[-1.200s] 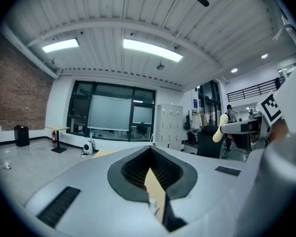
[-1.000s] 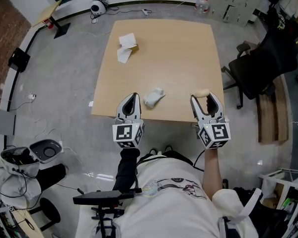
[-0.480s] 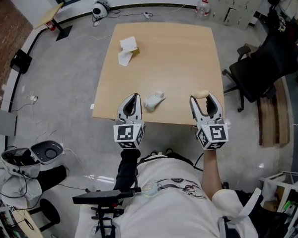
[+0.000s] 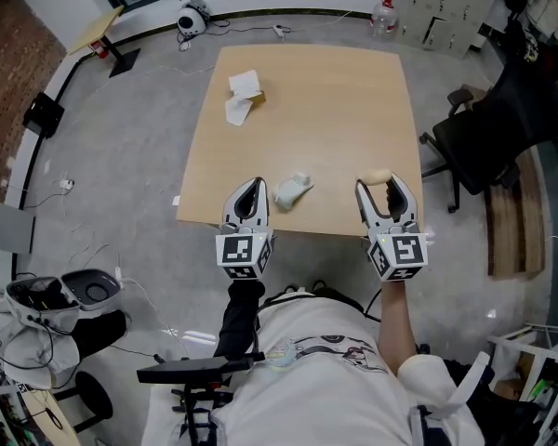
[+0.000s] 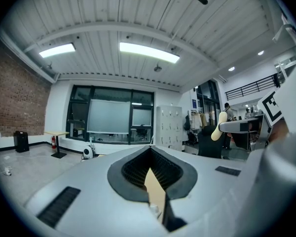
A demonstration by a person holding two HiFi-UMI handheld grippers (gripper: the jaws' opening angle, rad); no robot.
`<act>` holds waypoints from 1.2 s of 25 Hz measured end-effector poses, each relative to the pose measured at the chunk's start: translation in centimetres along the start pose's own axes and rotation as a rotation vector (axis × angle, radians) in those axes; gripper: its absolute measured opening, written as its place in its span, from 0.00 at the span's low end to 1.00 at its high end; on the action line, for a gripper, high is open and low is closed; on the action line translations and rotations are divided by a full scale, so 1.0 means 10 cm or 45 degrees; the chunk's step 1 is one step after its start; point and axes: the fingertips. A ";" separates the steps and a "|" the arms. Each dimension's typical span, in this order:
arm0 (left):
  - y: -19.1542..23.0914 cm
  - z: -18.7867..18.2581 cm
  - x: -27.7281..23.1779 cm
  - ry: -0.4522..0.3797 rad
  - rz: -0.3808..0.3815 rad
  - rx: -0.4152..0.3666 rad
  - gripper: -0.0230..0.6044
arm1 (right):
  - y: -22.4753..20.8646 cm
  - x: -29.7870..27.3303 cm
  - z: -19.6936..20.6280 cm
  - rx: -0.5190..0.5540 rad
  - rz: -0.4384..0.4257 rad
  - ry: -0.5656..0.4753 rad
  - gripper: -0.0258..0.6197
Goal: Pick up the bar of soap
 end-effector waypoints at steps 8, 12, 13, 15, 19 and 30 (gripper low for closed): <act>0.04 0.04 0.03 0.013 0.001 -0.002 0.04 | 0.05 -0.03 0.01 0.015 -0.010 0.008 0.45; 0.05 0.05 0.02 0.019 0.006 0.000 0.04 | 0.07 -0.05 -0.01 0.019 -0.015 0.003 0.45; 0.05 0.05 0.01 0.020 0.007 0.002 0.04 | 0.07 -0.06 -0.02 0.021 -0.016 0.001 0.45; 0.04 0.05 0.00 0.021 0.009 0.002 0.04 | 0.07 -0.06 -0.03 0.027 -0.017 0.003 0.45; 0.03 0.05 0.01 0.021 0.014 0.001 0.04 | 0.08 -0.06 -0.02 0.036 -0.020 0.007 0.45; 0.03 0.07 0.01 0.020 0.016 -0.001 0.04 | 0.09 -0.06 -0.02 0.040 -0.019 -0.005 0.45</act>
Point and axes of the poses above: the fingertips, and each gripper's own axes: x backward along the fingers, y to its left, z out of its underside, and after that the axes turned 9 degrees about -z, right-handed
